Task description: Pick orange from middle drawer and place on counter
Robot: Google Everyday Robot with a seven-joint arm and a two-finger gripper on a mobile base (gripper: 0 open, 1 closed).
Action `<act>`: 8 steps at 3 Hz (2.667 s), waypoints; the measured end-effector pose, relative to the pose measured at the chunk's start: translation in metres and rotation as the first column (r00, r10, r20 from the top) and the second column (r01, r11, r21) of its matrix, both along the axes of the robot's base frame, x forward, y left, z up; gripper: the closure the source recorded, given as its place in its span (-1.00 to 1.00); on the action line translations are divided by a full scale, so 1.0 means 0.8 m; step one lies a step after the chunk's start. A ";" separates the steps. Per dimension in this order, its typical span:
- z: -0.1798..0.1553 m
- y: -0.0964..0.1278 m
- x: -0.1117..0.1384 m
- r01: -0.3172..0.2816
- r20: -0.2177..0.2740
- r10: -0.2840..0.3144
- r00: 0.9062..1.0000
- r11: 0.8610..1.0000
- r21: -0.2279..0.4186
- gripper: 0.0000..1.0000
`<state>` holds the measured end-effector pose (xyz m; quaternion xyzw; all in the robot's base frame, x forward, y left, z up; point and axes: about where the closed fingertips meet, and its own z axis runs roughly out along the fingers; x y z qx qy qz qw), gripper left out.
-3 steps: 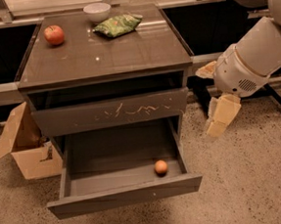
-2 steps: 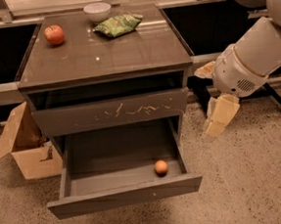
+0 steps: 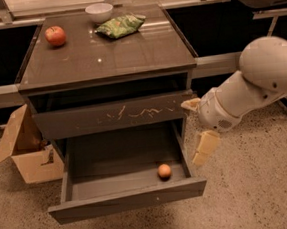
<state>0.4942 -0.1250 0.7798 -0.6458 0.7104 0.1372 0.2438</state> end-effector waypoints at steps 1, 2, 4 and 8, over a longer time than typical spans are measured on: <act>-0.085 0.019 0.011 -0.065 -0.006 0.066 0.998 0.989 0.133 -1.00; -0.160 0.026 0.018 -0.134 -0.016 0.142 0.990 0.961 0.241 -1.00; -0.197 0.023 0.050 -0.163 -0.002 0.168 0.986 0.963 0.213 -1.00; -0.354 0.010 0.185 -0.164 0.001 0.165 0.986 0.978 0.131 -1.00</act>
Offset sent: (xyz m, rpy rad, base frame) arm 0.0236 0.0187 -0.1692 0.3503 0.0318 0.1932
